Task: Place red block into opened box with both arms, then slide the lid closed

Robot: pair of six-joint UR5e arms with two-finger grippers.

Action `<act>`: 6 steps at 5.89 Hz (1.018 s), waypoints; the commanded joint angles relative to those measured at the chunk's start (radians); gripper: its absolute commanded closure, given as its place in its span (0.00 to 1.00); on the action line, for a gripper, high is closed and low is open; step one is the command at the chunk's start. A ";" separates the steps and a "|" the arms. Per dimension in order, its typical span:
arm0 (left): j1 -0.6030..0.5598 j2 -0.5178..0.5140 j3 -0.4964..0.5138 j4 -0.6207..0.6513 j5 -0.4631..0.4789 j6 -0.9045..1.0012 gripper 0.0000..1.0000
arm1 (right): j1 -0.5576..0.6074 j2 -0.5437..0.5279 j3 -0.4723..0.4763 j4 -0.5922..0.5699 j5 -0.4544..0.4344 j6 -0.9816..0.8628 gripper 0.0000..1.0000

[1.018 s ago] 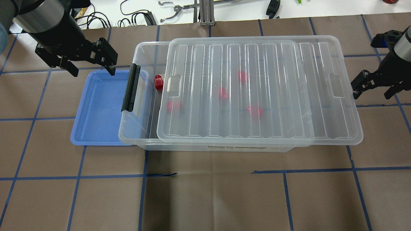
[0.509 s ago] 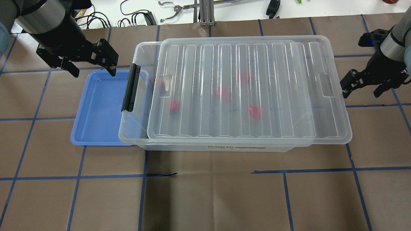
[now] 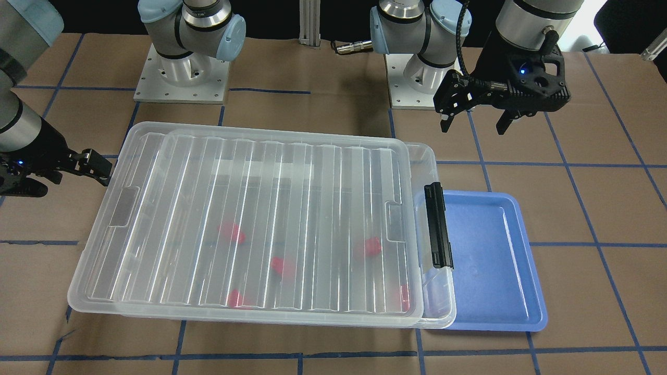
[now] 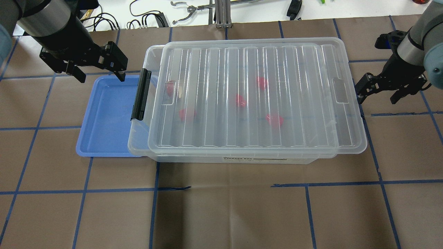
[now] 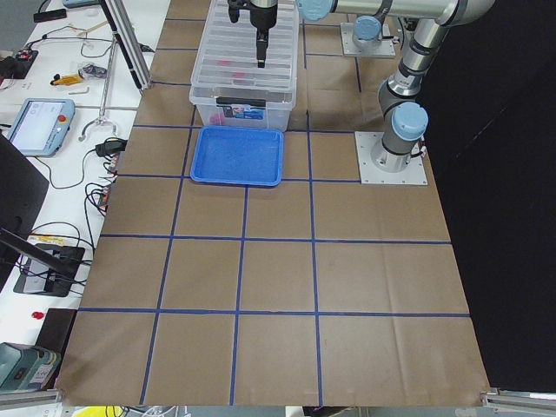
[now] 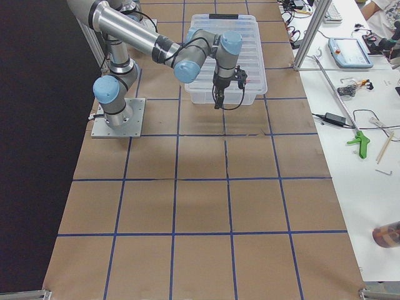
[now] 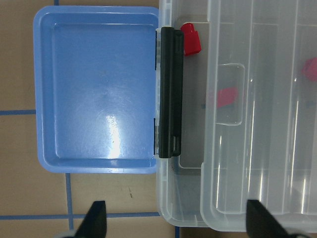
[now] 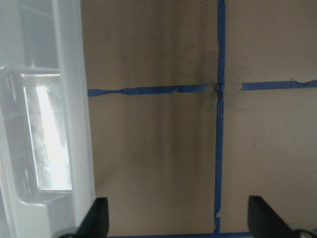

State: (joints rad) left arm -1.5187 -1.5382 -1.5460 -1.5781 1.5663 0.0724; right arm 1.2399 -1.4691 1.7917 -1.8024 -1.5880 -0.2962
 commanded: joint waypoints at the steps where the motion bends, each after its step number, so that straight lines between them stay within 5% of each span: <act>1: -0.002 0.001 -0.002 0.001 0.001 0.000 0.02 | 0.061 0.000 0.000 0.000 0.003 0.021 0.00; 4: 0.000 -0.003 -0.002 0.003 0.000 0.001 0.02 | 0.067 0.000 -0.046 0.000 -0.009 0.026 0.00; 6: 0.000 -0.005 0.000 0.003 0.000 0.004 0.02 | 0.094 -0.025 -0.196 0.099 -0.003 0.035 0.00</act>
State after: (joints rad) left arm -1.5186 -1.5422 -1.5472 -1.5754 1.5661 0.0758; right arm 1.3170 -1.4779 1.6670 -1.7613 -1.5957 -0.2672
